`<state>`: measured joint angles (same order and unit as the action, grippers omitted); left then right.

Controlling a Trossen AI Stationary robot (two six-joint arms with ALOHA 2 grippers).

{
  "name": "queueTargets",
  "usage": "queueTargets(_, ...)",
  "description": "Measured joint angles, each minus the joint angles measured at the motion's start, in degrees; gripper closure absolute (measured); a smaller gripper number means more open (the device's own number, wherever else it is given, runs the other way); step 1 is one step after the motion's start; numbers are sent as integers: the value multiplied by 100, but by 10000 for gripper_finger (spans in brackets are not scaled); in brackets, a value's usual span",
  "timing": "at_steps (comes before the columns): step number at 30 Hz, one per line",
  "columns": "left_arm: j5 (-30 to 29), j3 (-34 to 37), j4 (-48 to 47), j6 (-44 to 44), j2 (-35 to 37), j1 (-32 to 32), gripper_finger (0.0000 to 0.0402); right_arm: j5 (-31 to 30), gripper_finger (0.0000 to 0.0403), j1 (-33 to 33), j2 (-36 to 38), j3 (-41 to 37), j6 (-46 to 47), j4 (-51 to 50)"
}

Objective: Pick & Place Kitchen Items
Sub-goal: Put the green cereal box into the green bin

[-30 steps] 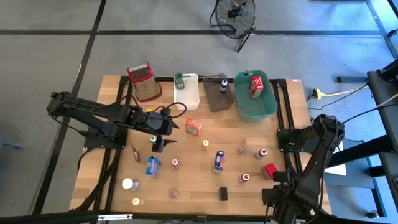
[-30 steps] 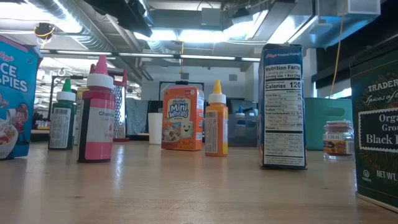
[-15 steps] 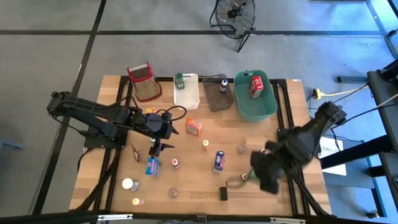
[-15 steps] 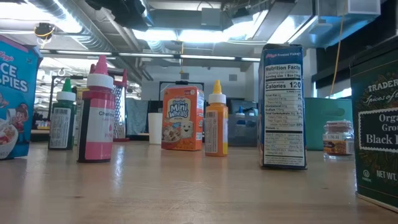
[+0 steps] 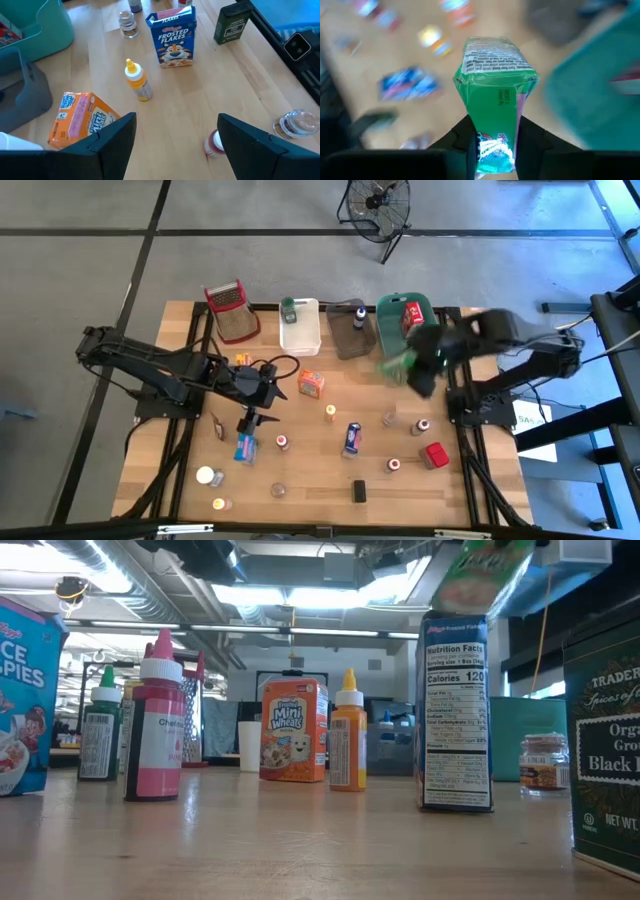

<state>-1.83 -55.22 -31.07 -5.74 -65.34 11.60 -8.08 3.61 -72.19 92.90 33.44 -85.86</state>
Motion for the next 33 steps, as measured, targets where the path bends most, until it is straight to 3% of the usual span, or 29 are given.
queueTargets(8, -2, 0, 2, 19, 0, 0, 127, -466, 308, -1620, 134, -67, -229, -399)
queueTargets(15, -4, 0, 1, -100, -2, 0, 127, -470, 308, -2899, 86, -423, -536, -407)
queueTargets(26, -4, 0, -15, 11, 0, 9, 127, 514, 308, -4488, 86, -1637, -1402, 486)
queueTargets(33, -4, 0, -15, 13, 0, 9, 127, 1022, 308, -5061, -92, -2045, -1403, 640)
